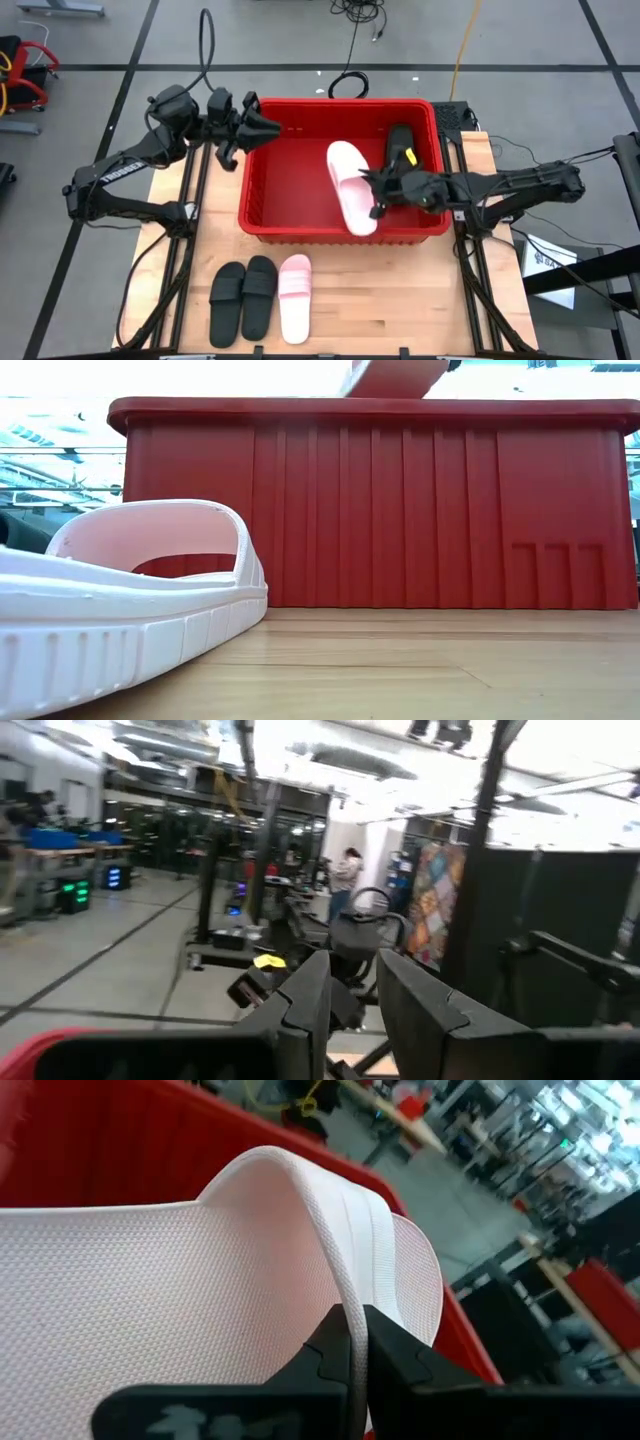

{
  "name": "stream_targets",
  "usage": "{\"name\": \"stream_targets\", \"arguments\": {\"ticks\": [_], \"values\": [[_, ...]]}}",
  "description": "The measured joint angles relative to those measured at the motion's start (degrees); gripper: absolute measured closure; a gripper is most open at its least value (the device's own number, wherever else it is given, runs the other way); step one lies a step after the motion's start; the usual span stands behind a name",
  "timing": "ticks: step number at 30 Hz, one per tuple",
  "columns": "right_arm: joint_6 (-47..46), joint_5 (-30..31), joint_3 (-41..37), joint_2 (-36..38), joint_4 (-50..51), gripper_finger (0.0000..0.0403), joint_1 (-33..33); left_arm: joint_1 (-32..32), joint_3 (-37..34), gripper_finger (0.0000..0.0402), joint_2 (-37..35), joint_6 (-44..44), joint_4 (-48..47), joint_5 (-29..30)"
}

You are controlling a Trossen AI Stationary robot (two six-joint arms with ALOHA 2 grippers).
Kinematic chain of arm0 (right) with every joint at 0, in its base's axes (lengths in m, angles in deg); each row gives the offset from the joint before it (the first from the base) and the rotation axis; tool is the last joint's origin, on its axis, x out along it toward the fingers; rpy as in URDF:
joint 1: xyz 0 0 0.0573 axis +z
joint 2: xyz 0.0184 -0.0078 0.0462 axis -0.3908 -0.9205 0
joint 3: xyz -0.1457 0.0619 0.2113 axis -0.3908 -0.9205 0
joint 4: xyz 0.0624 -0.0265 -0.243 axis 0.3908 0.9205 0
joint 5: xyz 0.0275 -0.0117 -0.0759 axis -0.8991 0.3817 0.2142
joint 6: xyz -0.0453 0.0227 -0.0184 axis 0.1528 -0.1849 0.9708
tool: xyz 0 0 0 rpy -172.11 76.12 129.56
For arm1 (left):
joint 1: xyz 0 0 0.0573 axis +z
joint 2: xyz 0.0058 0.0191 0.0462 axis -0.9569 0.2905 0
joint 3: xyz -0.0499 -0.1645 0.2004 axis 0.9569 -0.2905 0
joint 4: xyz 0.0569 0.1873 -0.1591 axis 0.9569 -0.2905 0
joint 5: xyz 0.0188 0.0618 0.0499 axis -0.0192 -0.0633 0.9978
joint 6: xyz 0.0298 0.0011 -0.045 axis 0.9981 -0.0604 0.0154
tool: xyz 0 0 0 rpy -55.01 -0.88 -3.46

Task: Pick and place slides into bin
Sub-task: Put the pink slide into the red organizer bin

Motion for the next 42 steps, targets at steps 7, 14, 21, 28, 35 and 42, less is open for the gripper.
{"name": "stream_targets", "arguments": {"ticks": [7,14,21,28,35,42], "values": [[0.54,-1.65,0.00,-0.04,2.78,0.0401,-7.90,9.84,0.00,0.0316,0.02,-1.23,-4.39,-2.15],[1.97,-10.52,0.00,-0.14,2.86,0.0401,-16.95,15.06,0.00,0.0316,0.02,0.85,-4.74,-6.22],[3.04,-12.13,0.02,-1.21,6.79,0.0401,-23.40,19.13,0.00,0.0316,0.02,4.01,-4.72,-6.24],[4.31,-19.30,0.02,-2.30,5.37,0.0401,-28.58,24.07,0.00,0.0316,0.02,5.90,-4.84,-5.52],[6.83,-22.06,0.02,-7.68,4.70,0.0401,-32.65,26.03,-0.02,0.0316,0.09,9.66,-6.25,-2.36],[7.90,-24.03,0.02,-13.17,3.96,0.0401,-35.15,26.03,-0.02,0.0316,0.09,10.78,-6.08,-0.42]]}}
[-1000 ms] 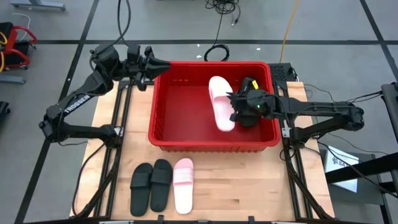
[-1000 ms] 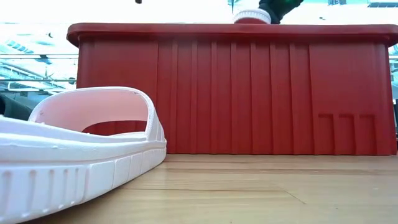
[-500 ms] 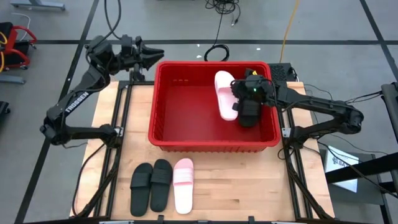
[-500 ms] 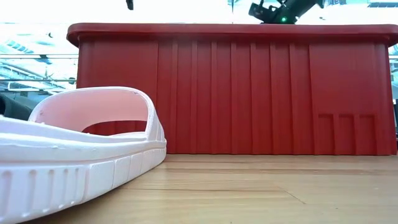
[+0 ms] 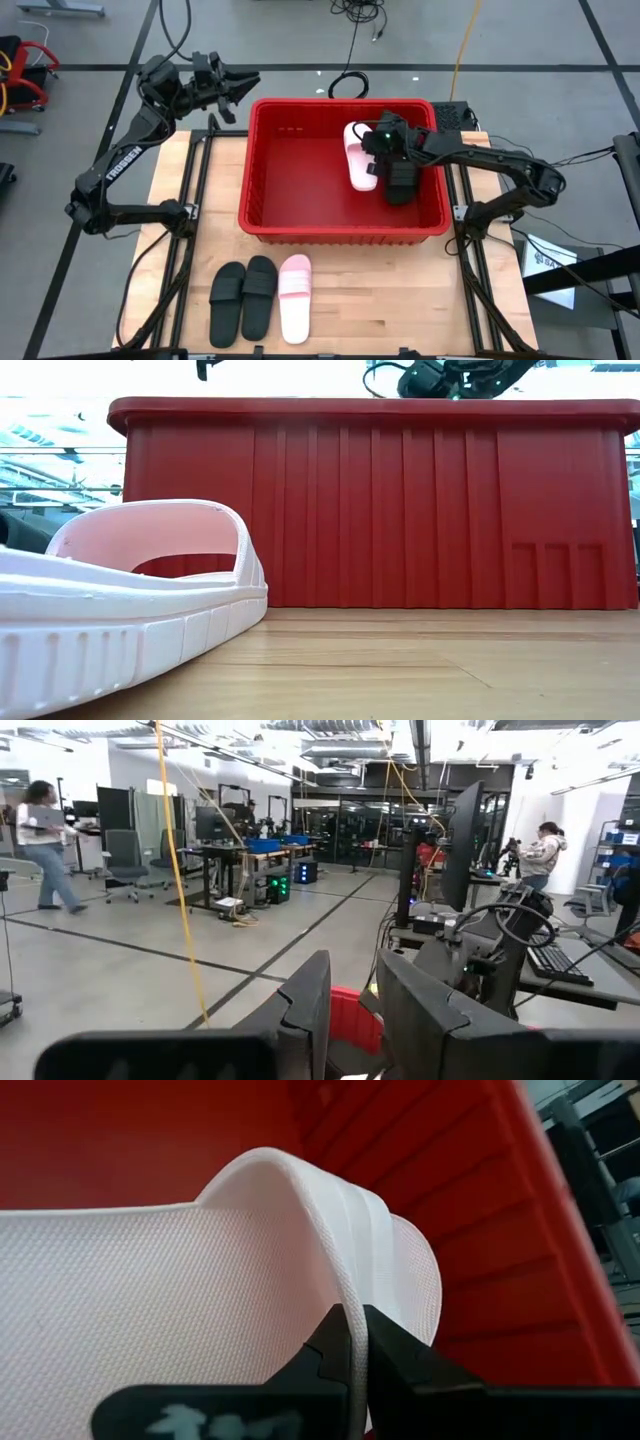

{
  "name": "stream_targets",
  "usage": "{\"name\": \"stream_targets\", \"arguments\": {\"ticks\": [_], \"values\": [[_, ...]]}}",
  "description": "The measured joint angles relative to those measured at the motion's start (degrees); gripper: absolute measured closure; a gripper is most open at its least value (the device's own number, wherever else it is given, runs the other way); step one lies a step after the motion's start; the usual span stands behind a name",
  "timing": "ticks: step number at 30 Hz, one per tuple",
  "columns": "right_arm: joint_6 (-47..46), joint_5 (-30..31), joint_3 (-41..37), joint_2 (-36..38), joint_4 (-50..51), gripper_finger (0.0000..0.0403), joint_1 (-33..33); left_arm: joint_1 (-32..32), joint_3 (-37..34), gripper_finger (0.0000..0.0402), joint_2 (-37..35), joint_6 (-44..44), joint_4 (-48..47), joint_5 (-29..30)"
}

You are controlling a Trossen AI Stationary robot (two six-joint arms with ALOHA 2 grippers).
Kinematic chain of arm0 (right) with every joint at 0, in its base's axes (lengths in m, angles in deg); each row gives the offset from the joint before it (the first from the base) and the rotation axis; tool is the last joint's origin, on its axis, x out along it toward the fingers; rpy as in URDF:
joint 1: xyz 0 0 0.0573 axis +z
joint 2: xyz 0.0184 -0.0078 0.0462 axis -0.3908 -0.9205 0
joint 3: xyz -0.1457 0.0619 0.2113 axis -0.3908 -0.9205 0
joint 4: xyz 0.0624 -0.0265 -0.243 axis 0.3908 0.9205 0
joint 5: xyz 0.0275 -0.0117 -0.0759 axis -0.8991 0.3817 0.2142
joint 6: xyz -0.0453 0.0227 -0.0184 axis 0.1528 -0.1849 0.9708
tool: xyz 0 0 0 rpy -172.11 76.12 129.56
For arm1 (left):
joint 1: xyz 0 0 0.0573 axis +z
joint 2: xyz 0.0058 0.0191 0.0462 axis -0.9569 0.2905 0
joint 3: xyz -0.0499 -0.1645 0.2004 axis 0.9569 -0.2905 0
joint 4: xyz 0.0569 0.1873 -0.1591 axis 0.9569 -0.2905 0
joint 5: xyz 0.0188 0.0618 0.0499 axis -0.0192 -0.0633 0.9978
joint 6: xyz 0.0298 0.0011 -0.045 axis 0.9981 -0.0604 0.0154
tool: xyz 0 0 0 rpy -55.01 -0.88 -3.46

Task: Pick and place slides into bin
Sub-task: Put the pink slide into the red organizer bin

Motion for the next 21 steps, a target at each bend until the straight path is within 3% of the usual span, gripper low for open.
{"name": "stream_targets", "arguments": {"ticks": [10,15,21], "values": [[0.95,-0.19,0.00,-3.21,-2.50,0.0401,-3.02,-0.02,-0.02,0.0316,0.00,1.61,-1.87,-0.02],[0.35,-4.43,0.00,-5.13,-2.54,0.0401,-4.24,-0.02,-0.04,0.0316,0.00,2.18,-2.11,-0.01],[-0.16,-4.56,-1.56,-6.61,-3.89,0.0401,-5.38,-0.02,-0.04,0.0316,0.00,2.26,-2.24,-0.01]]}}
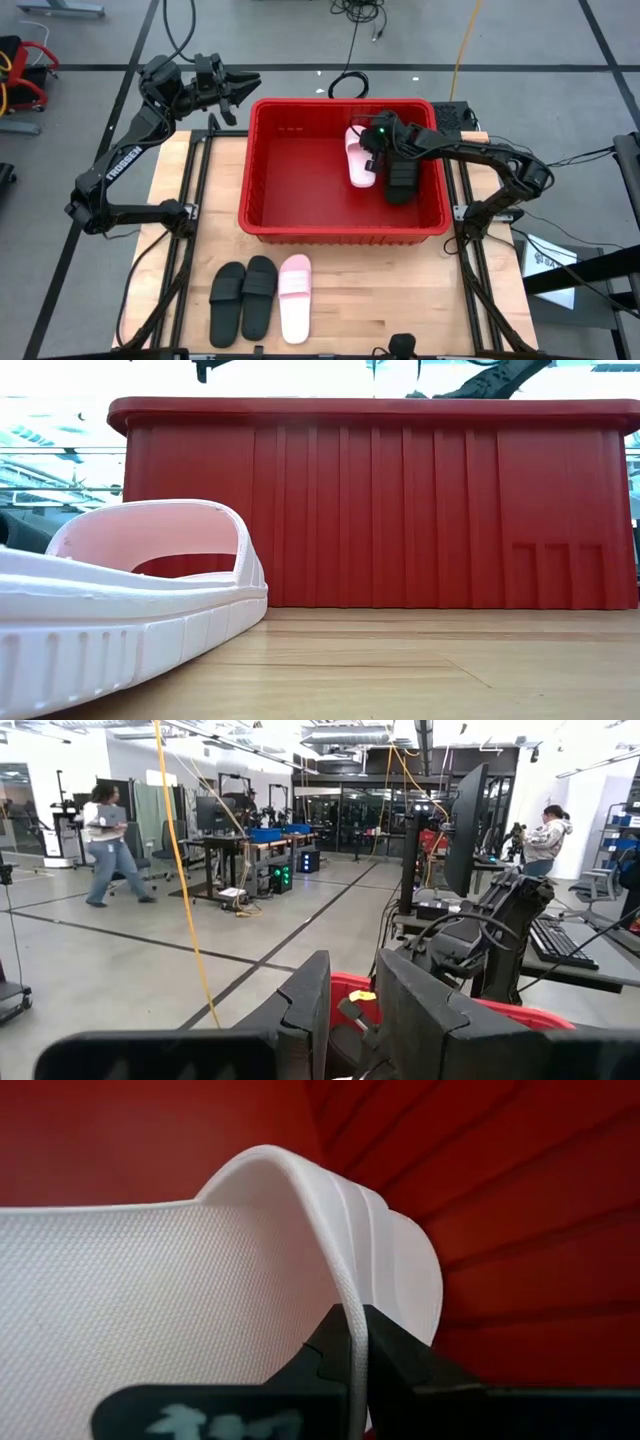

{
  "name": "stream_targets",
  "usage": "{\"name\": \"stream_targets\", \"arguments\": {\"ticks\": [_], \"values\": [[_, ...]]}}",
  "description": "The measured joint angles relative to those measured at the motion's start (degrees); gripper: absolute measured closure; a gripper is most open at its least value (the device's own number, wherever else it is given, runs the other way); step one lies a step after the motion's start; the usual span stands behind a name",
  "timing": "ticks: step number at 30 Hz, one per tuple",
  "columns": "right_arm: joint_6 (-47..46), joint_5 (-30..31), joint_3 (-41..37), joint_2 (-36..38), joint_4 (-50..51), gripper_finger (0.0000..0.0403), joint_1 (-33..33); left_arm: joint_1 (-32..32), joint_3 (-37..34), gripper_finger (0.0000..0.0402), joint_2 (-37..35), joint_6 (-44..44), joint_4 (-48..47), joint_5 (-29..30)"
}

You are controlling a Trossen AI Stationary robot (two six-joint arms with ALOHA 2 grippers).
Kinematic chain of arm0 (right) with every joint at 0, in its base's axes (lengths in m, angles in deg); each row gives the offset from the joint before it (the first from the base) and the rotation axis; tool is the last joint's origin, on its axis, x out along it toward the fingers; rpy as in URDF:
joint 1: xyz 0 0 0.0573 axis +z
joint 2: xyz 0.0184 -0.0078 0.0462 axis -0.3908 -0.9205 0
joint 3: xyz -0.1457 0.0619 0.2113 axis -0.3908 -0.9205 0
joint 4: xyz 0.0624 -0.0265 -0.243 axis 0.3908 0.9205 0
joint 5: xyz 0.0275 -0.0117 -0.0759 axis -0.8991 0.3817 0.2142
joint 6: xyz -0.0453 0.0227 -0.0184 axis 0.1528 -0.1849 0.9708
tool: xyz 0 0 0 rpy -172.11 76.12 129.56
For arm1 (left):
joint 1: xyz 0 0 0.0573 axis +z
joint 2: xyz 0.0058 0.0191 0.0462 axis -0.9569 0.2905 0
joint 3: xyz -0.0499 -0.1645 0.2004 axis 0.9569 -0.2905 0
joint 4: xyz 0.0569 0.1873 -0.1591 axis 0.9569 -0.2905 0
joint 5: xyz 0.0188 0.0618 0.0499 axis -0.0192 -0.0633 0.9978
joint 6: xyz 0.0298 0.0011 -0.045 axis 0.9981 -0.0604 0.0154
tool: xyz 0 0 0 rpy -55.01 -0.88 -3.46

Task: Pick and place slides into bin
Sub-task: Put the pink slide into the red organizer bin

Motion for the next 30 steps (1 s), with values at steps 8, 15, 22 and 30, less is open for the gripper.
{"name": "stream_targets", "arguments": {"ticks": [8,15,22,30], "values": [[0.06,-0.36,-7.46,0.00,-6.47,0.0401,-1.96,-0.02,0.00,0.0316,0.00,0.26,-0.16,0.00],[0.01,-0.07,-8.19,0.00,-7.45,0.0399,-2.16,-0.02,0.00,0.0316,0.00,0.28,0.09,0.00],[0.08,-0.14,-8.19,-0.02,-8.40,0.0398,-2.22,-0.13,0.00,0.0316,0.00,0.28,-0.47,0.00],[0.02,0.33,-8.19,-0.02,-8.45,0.0351,-2.22,-0.13,0.00,0.0316,0.00,0.28,-0.72,-0.02]]}}
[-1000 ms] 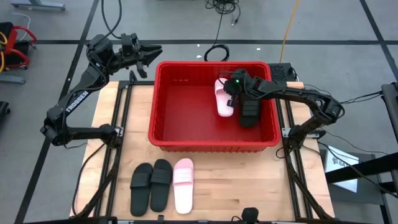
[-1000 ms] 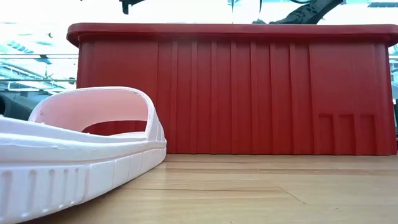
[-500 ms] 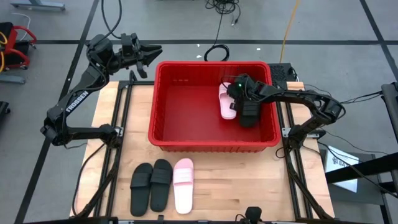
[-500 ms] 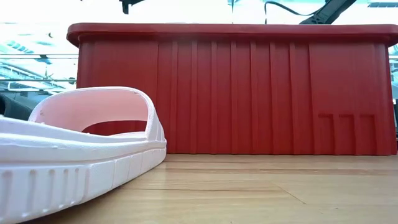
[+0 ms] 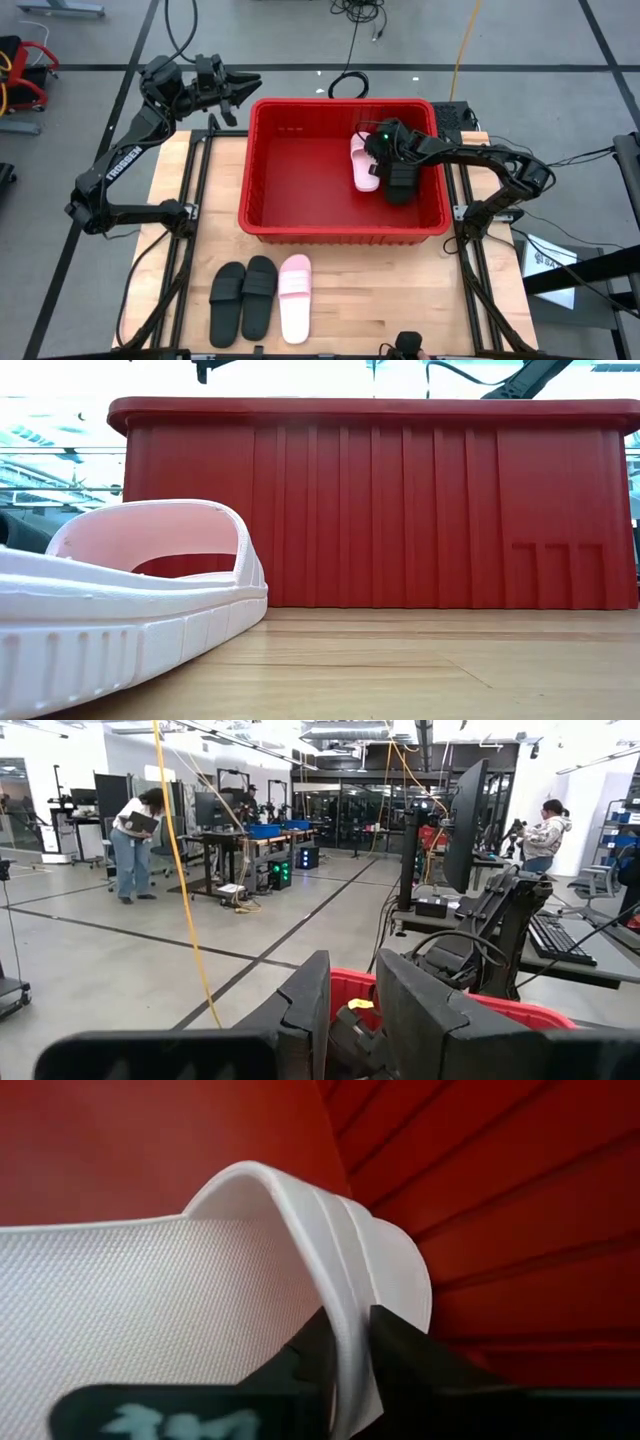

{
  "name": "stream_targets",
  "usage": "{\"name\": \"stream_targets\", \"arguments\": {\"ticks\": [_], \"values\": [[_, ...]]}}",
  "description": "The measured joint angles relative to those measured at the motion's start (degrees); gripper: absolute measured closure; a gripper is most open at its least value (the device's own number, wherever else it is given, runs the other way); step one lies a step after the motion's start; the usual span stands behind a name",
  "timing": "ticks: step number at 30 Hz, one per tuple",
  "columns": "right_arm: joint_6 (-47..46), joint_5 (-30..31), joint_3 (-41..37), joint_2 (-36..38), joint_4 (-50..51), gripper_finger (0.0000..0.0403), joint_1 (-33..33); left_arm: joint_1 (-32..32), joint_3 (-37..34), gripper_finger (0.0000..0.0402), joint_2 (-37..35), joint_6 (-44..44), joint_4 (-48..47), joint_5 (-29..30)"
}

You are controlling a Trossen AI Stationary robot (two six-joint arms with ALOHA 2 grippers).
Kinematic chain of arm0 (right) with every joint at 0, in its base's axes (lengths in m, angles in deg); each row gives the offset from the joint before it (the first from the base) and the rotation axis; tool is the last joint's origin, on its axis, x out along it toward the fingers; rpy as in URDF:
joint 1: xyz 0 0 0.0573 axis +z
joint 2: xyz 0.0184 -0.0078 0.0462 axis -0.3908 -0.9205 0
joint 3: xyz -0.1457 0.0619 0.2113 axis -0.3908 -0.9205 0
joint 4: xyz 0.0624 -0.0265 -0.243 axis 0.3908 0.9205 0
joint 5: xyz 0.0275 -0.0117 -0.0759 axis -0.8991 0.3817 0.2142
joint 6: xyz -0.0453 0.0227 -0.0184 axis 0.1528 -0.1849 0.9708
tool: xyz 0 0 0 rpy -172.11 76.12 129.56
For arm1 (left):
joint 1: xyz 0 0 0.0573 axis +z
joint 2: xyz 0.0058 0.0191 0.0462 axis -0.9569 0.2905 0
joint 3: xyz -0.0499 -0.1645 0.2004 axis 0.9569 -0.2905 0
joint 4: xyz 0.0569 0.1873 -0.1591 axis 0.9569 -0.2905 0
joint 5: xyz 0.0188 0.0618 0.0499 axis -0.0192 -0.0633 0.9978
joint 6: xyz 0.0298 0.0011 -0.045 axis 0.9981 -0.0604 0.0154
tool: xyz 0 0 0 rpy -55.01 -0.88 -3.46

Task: Pick and place slides into bin
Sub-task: Put the pink slide into the red organizer bin

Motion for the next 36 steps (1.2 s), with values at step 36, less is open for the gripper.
{"name": "stream_targets", "arguments": {"ticks": [36], "values": [[-9.22,4.48,0.11,4.48,7.34,0.0225,1.98,0.00,0.00,0.0316,0.00,0.06,-0.35,-0.08]]}}
